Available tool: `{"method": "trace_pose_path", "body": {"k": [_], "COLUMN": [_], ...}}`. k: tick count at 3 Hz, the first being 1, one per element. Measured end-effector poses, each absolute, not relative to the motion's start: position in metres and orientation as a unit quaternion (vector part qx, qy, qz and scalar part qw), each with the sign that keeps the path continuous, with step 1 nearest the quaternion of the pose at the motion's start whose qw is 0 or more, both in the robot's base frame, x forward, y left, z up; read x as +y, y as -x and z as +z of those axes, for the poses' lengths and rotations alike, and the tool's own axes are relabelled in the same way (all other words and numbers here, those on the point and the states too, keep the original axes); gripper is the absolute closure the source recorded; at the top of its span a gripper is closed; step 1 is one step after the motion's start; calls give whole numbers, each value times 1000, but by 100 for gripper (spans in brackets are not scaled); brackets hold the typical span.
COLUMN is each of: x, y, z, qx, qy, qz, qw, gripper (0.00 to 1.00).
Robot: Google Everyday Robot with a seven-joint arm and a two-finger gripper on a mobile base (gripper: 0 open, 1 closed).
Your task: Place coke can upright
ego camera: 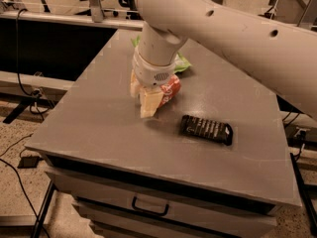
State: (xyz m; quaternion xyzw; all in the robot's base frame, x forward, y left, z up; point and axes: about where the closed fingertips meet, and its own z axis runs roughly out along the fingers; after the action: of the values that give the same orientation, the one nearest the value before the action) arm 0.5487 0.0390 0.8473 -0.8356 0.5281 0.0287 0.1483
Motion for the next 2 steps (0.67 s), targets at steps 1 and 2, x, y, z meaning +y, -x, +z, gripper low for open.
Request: {"method": "trace_pose_path", "body": {"k": [1, 2], "x": [35, 25], "y": [-543, -539], "z": [880, 926], "qx": [518, 533], "qy": [831, 805], "qz": [45, 102], "qw": [196, 241], "gripper": [100, 100]}}
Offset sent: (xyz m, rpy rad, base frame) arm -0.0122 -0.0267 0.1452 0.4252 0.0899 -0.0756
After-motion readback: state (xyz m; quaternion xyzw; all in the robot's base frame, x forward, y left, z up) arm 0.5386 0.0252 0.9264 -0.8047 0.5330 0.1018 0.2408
